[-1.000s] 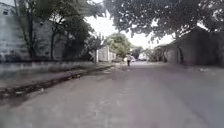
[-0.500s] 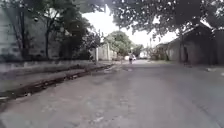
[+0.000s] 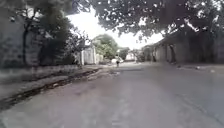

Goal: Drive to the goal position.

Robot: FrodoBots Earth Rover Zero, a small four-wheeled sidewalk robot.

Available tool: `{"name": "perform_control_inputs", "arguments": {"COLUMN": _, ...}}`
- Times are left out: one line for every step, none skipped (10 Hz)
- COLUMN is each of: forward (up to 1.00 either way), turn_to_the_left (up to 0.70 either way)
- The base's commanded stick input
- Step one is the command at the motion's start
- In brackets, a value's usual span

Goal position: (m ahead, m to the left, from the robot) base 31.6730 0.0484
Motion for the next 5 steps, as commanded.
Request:
{"name": "perform_control_inputs", "arguments": {"forward": 1.00, "turn_to_the_left": 0.02}}
{"name": "perform_control_inputs", "arguments": {"forward": 1.00, "turn_to_the_left": 0.02}}
{"name": "perform_control_inputs", "arguments": {"forward": 1.00, "turn_to_the_left": 0.02}}
{"name": "perform_control_inputs", "arguments": {"forward": 1.00, "turn_to_the_left": 0.02}}
{"name": "perform_control_inputs", "arguments": {"forward": 1.00, "turn_to_the_left": 0.02}}
